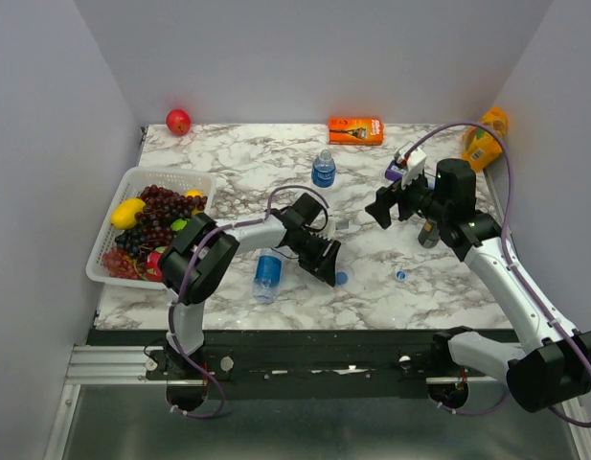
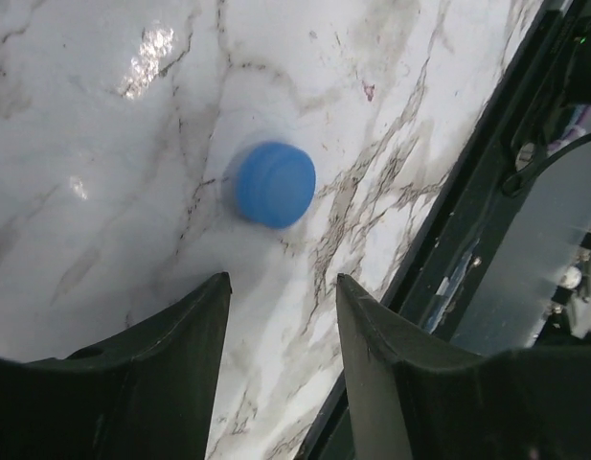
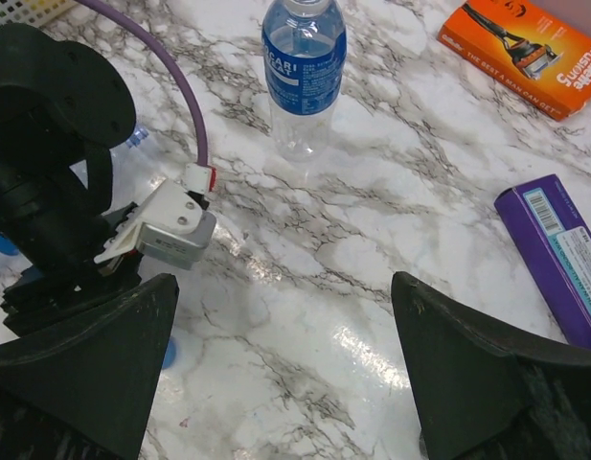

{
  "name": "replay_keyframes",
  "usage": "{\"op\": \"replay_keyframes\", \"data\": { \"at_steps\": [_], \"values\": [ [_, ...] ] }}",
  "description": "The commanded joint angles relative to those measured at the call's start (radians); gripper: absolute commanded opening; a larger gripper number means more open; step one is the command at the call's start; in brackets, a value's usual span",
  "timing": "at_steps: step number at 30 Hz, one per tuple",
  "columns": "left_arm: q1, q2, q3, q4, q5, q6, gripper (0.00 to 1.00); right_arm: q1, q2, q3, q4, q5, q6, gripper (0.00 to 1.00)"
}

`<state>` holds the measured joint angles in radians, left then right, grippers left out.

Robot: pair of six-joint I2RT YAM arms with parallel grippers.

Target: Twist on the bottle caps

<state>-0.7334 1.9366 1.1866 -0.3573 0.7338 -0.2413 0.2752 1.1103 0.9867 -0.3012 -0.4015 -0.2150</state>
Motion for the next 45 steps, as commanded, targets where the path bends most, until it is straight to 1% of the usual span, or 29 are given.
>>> {"op": "replay_keyframes", "data": {
  "at_steps": [1, 2, 3, 4, 5, 6, 7, 8, 9, 10, 11, 12, 13, 14, 15, 17, 18, 19, 21, 23, 27, 32, 35, 38, 39, 41, 42, 43, 45],
  "values": [
    [-0.046, -0.16, -0.022, -0.084, -0.074, 0.178, 0.6, -0.001, -0.018, -0.008, -0.006, 0.035, -0.026, 1.0],
    [-0.052, -0.192, -0.027, -0.106, -0.044, 0.206, 0.61, -0.001, -0.012, -0.002, -0.013, 0.053, -0.008, 1.0],
    [-0.06, -0.226, -0.025, -0.121, -0.01, 0.235, 0.65, -0.001, 0.003, 0.016, -0.044, 0.07, -0.006, 1.0],
    [-0.069, -0.307, -0.022, -0.129, -0.029, 0.269, 0.71, -0.002, 0.006, 0.021, -0.059, 0.067, -0.01, 1.0],
    [-0.08, -0.352, -0.031, -0.132, -0.06, 0.275, 0.76, -0.002, 0.006, 0.024, -0.068, 0.063, -0.018, 1.0],
    [-0.081, -0.396, -0.039, -0.128, -0.097, 0.281, 0.87, -0.001, 0.006, 0.026, -0.079, 0.053, -0.017, 1.0],
    [-0.08, -0.469, -0.045, -0.131, -0.202, 0.283, 0.93, -0.001, 0.009, 0.038, -0.087, 0.049, -0.014, 1.0],
    [-0.071, -0.497, -0.053, -0.137, -0.244, 0.257, 0.98, 0.001, 0.016, 0.049, -0.101, 0.043, 0.002, 1.0],
    [-0.054, -0.524, -0.054, -0.158, -0.276, 0.234, 0.98, 0.001, 0.022, 0.058, -0.119, 0.043, 0.017, 1.0],
    [-0.041, -0.565, -0.059, -0.166, -0.322, 0.17, 0.98, -0.001, 0.032, 0.079, -0.128, 0.041, 0.034, 1.0],
    [-0.029, -0.582, -0.058, -0.19, -0.441, 0.034, 0.98, 0.001, 0.036, 0.087, -0.139, 0.038, 0.049, 1.0],
    [0.001, -0.599, -0.061, -0.256, -0.509, -0.02, 0.98, 0.002, 0.039, 0.099, -0.163, 0.023, 0.052, 1.0],
    [0.017, -0.644, -0.073, -0.284, -0.571, -0.067, 0.98, 0.002, 0.04, 0.105, -0.176, 0.02, 0.052, 1.0],
    [0.034, -0.666, -0.106, -0.298, -0.667, -0.079, 0.98, 0.005, 0.039, 0.118, -0.185, 0.023, 0.06, 1.0],
    [0.058, -0.674, -0.114, -0.349, -0.726, -0.076, 0.98, 0.009, 0.037, 0.119, -0.199, 0.032, 0.062, 1.0],
    [0.112, -0.662, -0.154, -0.387, -0.798, -0.079, 0.98, 0.016, 0.036, 0.122, -0.213, 0.05, 0.078, 1.0],
    [0.141, -0.653, -0.168, -0.419, -0.81, -0.131, 0.98, 0.018, 0.036, 0.121, -0.222, 0.075, 0.089, 1.0],
    [0.178, -0.636, -0.185, -0.423, -0.8, -0.15, 0.98, 0.019, 0.036, 0.118, -0.228, 0.079, 0.097, 1.0],
    [0.181, -0.624, -0.219, -0.408, -0.753, -0.188, 0.98, 0.019, 0.031, 0.112, -0.245, 0.081, 0.109, 1.0],
    [0.18, -0.602, -0.229, -0.387, -0.735, -0.226, 0.98, 0.021, 0.022, 0.099, -0.245, 0.085, 0.121, 1.0],
    [0.18, -0.532, -0.231, -0.376, -0.694, -0.217, 0.98, 0.021, -0.004, 0.055, -0.231, 0.064, 0.135, 1.0],
    [0.17, -0.383, -0.211, -0.35, -0.642, -0.187, 0.98, 0.021, -0.027, 0.007, -0.199, 0.033, 0.141, 1.0],
    [0.158, -0.312, -0.191, -0.328, -0.64, -0.176, 0.96, 0.021, -0.03, 0.0, -0.179, 0.017, 0.131, 1.0],
    [0.154, -0.277, -0.177, -0.298, -0.631, -0.156, 0.86, 0.021, -0.026, 0.0, -0.171, -0.022, 0.106, 1.0],
    [0.154, -0.275, -0.179, -0.278, -0.61, -0.139, 0.78, 0.019, -0.017, 0.007, -0.174, -0.042, 0.098, 1.0],
    [0.154, -0.303, -0.189, -0.263, -0.585, -0.125, 0.7, 0.021, -0.009, 0.02, -0.179, -0.124, 0.082, 0.99],
    [0.152, -0.321, -0.197, -0.24, -0.562, -0.112, 0.6, 0.021, 0.0, 0.033, -0.182, -0.158, 0.085, 0.98],
    [0.15, -0.373, -0.209, -0.224, -0.518, -0.078, 0.56, 0.022, 0.008, 0.041, -0.182, -0.212, 0.089, 0.98],
    [0.147, -0.445, -0.264, -0.171, -0.475, -0.052, 0.54, 0.025, 0.025, 0.056, -0.184, -0.252, 0.127, 0.97]
  ]
}}
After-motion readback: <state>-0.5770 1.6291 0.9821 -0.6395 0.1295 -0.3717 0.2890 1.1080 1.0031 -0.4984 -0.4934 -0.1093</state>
